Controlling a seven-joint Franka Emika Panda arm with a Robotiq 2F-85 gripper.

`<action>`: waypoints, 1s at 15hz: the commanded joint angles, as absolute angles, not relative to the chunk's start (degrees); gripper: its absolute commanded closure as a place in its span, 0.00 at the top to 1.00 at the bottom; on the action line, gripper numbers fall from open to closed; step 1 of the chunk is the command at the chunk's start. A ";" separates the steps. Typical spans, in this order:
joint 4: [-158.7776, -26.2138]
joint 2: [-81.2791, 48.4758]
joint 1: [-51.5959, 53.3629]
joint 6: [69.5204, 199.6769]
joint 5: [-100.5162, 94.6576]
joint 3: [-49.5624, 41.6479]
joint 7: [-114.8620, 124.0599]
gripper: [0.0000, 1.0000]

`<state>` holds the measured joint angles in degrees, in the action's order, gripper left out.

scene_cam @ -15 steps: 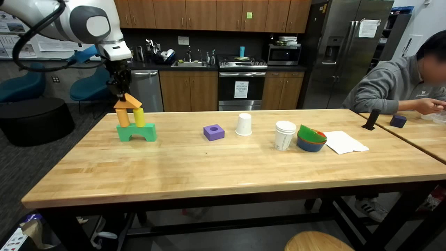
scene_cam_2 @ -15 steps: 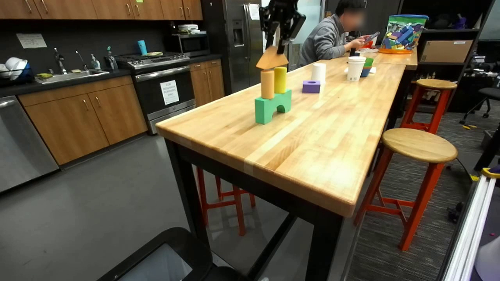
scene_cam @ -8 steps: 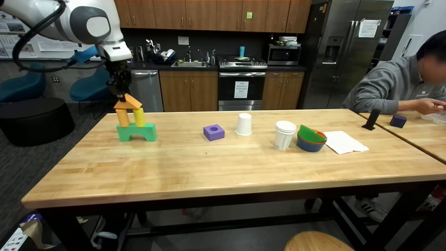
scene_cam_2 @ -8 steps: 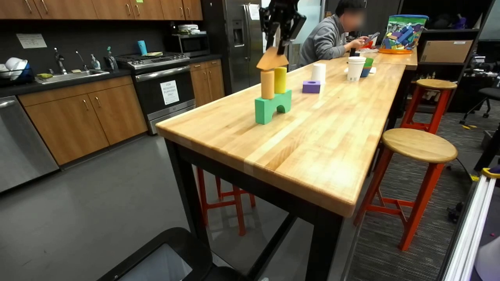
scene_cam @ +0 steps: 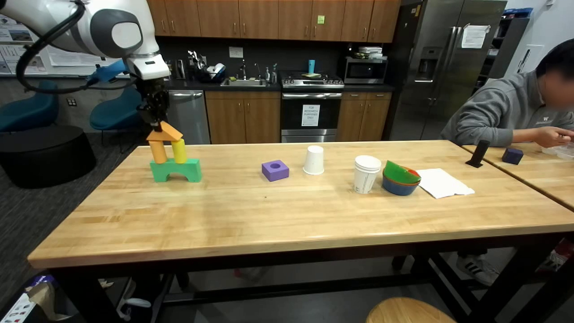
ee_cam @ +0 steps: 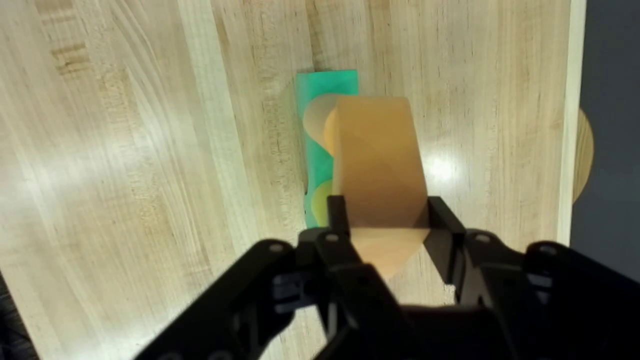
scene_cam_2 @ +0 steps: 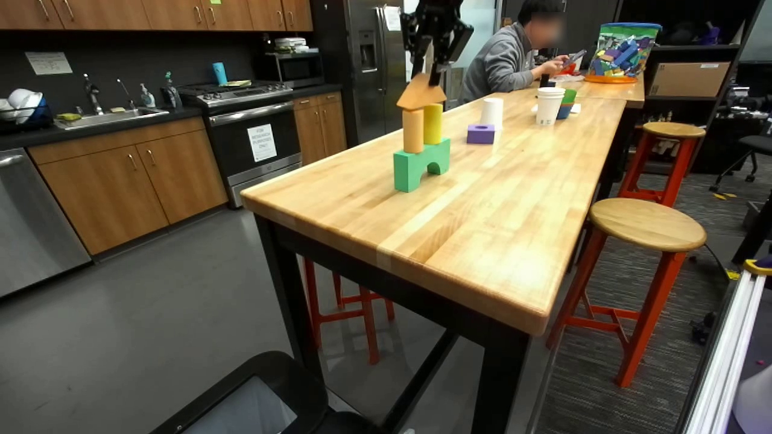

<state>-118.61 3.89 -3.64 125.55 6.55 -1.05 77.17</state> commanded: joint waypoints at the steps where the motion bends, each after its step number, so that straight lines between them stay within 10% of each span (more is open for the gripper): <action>1: -119.04 4.69 -3.47 125.16 7.35 -1.34 77.46 0.16; 4: -118.98 4.72 -3.48 124.94 7.59 -1.37 77.47 0.16; 6: -118.51 3.86 -3.44 125.42 6.56 -1.26 77.13 0.41; 15: -118.51 3.80 -3.43 125.43 6.56 -1.27 77.11 0.41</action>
